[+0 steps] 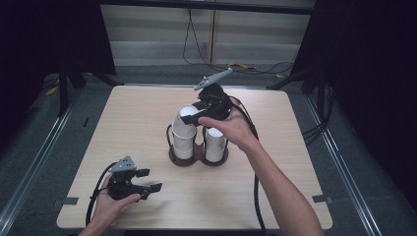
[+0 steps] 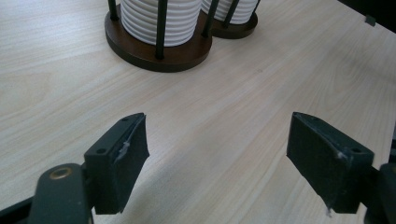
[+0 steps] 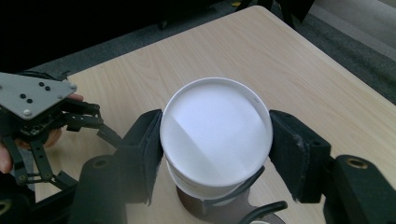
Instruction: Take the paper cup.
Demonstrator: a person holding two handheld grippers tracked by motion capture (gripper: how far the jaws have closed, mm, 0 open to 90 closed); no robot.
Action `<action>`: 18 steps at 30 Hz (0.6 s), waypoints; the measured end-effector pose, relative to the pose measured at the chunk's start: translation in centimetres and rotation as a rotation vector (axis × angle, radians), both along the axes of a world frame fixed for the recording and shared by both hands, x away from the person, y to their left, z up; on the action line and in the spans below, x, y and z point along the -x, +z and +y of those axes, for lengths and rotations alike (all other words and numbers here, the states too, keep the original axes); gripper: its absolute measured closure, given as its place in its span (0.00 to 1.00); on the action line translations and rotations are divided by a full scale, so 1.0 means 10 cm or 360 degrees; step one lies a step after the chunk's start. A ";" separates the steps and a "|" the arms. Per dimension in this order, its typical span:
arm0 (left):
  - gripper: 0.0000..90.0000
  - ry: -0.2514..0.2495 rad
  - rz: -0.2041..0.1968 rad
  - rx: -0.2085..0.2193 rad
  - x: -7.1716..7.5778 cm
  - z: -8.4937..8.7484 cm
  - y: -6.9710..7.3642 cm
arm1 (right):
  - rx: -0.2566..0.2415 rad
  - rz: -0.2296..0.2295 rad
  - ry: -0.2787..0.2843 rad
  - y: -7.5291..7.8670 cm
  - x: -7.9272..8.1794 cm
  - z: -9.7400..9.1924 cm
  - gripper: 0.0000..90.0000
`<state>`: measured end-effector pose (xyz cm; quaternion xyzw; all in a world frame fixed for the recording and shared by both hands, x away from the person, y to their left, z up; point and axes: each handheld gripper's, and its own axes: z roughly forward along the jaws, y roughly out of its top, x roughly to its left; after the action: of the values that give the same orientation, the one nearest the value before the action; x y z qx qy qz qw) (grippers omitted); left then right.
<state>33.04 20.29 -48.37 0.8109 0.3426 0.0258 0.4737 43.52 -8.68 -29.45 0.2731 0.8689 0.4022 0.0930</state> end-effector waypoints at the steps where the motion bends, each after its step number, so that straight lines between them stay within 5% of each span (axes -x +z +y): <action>1: 0.22 0.0000 0.0001 0.0008 0.00 0.00 0.00 | -0.0011 -0.0006 -0.0001 0.01 0.01 -0.02 0.43; 18: 0.23 -0.0013 -0.0127 0.0132 -0.03 -0.10 0.16 | -0.0118 -0.0029 0.0041 0.06 0.24 -0.21 0.43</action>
<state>33.32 19.31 -46.81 0.7903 0.3207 0.0420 0.5204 41.16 -10.82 -28.80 0.2615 0.8559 0.4379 0.0855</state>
